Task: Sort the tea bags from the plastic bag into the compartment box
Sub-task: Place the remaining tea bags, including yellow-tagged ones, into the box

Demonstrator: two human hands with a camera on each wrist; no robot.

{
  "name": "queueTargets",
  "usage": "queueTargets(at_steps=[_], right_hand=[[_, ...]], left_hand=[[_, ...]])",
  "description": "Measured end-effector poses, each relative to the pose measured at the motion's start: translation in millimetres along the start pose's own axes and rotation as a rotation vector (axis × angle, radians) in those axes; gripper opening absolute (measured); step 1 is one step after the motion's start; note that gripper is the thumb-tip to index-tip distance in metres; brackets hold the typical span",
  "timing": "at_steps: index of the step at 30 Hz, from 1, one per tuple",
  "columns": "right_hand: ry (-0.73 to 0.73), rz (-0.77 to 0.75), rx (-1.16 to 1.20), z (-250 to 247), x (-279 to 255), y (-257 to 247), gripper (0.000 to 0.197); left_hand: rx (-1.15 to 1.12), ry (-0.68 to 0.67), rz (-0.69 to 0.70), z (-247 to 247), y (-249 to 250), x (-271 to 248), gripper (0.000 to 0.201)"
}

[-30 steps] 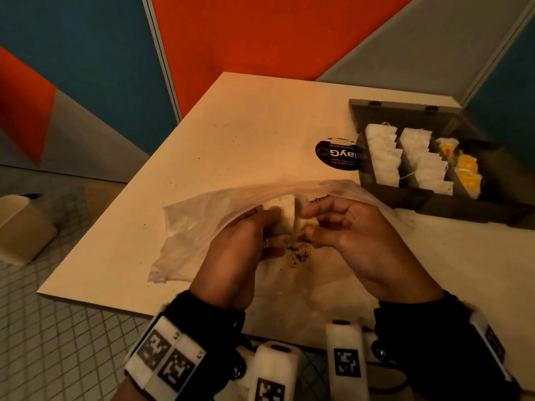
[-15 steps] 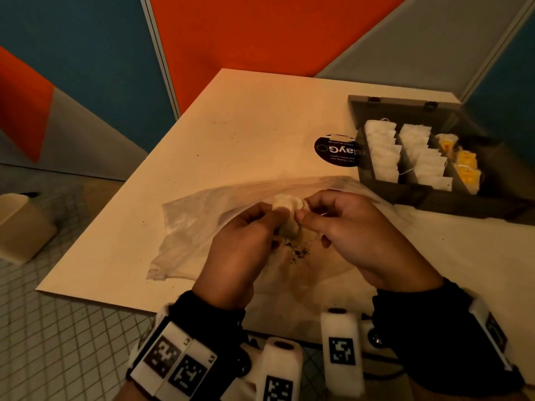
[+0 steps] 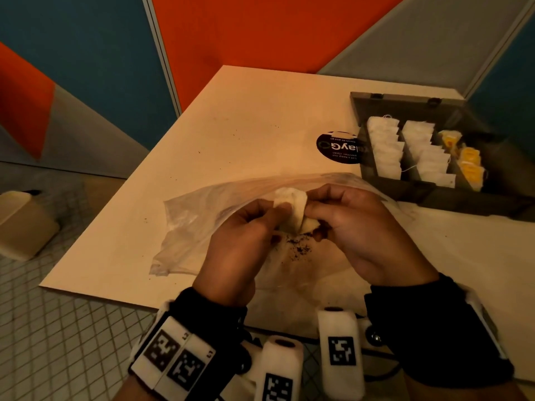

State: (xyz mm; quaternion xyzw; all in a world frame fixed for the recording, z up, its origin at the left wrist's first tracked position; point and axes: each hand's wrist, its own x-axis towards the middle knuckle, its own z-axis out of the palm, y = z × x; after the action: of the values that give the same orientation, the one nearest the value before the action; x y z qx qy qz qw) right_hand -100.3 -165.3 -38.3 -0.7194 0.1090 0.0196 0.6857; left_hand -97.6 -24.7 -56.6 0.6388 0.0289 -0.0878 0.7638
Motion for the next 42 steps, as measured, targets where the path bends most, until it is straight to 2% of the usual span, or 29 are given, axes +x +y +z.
queueTargets(at_steps=[3,5,8,12,17,20,23,26,28,32,34,36,40,42], right_hand=[[-0.087,0.008,0.079,-3.5,-4.8,-2.9,0.028],[-0.122,0.01,0.135,-7.8,-5.6,-4.6,0.041],[-0.136,0.002,0.067,-10.2,-4.3,-4.8,0.05],[-0.2,-0.072,-0.141,-6.4,-5.9,-3.3,0.038],[-0.217,-0.053,-0.079,-7.5,-7.7,-3.5,0.019],[-0.164,-0.065,-0.086,-5.9,-7.1,-1.9,0.009],[-0.082,-0.08,-0.156,-5.3,-6.0,-0.2,0.007],[-0.034,-0.079,-0.227,-9.6,-7.8,-1.9,0.007],[-0.068,-0.062,-0.3,-13.6,-11.4,-6.0,0.006],[-0.298,-0.039,-0.371,-16.1,-22.8,-20.3,0.002],[-0.338,-0.039,-0.359,-15.5,-25.6,-26.7,0.003],[-0.281,-0.048,-0.354,-12.6,-24.0,-29.5,0.003],[-0.021,-0.086,-0.442,-4.7,-11.6,-19.4,0.004],[0.012,-0.07,-0.404,-2.4,-6.2,-14.6,0.004]], left_hand=[[-0.036,-0.013,-0.009,0.5,0.8,1.0,0.014],[-0.12,-0.014,-0.044,-0.1,0.8,2.1,0.018],[-0.228,-0.037,-0.112,-0.7,0.7,1.9,0.027],[-0.275,-0.057,-0.139,1.5,1.0,1.9,0.025],[-0.211,-0.11,-0.121,1.2,4.3,0.5,0.026],[-0.116,-0.134,-0.082,4.0,3.4,-1.9,0.027],[-0.06,-0.069,-0.049,6.5,4.6,-2.9,0.018],[-0.022,0.015,-0.032,4.2,2.6,-0.1,0.019],[0.012,0.052,-0.018,2.5,1.6,0.9,0.022],[0.049,0.065,-0.027,2.3,-1.0,0.6,0.021],[0.084,0.061,0.021,2.0,-1.8,-0.6,0.024],[0.111,0.039,0.044,1.2,-1.1,-1.8,0.022],[0.175,0.021,-0.014,1.2,1.2,-1.3,0.02],[0.168,0.018,-0.033,1.6,2.2,-2.1,0.019]])
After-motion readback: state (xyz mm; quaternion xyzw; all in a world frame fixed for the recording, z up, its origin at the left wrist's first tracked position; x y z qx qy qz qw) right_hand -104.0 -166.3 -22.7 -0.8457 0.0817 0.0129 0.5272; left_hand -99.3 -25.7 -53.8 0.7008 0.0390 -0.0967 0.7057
